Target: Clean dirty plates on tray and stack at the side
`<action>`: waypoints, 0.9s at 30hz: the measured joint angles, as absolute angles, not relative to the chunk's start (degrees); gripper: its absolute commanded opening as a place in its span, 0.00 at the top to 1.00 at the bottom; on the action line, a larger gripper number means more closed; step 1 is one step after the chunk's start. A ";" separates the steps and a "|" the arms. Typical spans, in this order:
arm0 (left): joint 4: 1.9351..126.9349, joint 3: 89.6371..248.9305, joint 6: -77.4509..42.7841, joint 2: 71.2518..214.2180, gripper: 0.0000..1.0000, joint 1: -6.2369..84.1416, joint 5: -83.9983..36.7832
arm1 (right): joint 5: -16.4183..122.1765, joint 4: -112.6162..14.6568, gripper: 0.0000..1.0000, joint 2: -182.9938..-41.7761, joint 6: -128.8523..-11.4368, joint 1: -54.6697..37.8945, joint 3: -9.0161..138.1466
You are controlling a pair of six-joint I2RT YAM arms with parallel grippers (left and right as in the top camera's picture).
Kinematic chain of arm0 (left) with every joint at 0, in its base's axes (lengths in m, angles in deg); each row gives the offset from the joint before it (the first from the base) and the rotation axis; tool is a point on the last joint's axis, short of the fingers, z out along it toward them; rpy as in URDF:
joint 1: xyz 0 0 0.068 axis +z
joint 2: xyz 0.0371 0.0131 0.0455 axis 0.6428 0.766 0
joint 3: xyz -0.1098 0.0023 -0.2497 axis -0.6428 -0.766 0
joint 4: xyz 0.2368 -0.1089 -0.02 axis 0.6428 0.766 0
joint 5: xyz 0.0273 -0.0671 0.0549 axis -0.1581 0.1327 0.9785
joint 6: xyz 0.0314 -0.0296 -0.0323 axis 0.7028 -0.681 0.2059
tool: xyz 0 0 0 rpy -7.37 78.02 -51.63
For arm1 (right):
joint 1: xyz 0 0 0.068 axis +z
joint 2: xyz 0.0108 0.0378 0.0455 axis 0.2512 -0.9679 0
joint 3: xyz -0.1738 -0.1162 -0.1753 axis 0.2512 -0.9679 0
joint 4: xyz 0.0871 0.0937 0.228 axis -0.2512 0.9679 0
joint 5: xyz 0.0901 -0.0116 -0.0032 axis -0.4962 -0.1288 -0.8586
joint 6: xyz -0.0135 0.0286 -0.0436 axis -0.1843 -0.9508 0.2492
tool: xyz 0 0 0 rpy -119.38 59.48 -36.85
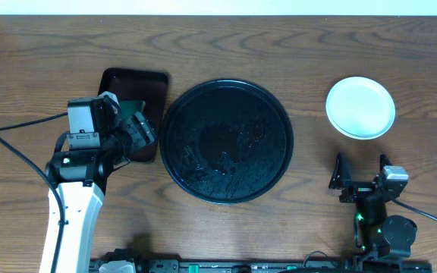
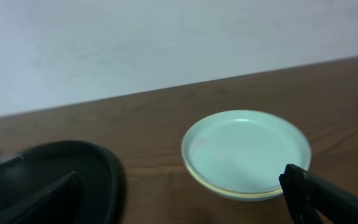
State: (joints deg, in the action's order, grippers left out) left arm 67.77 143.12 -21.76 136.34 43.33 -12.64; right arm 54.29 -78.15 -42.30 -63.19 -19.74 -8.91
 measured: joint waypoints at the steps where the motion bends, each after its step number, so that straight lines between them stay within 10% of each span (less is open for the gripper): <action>1: 67.77 143.12 -21.76 136.34 0.20 43.33 -12.64 | 54.38 -78.15 0.01 -42.30 -60.77 -19.74 -8.91; 27: 67.77 143.12 -21.76 136.34 0.20 43.33 -12.64 | 55.38 -78.10 0.01 -42.30 -54.30 -19.74 -8.91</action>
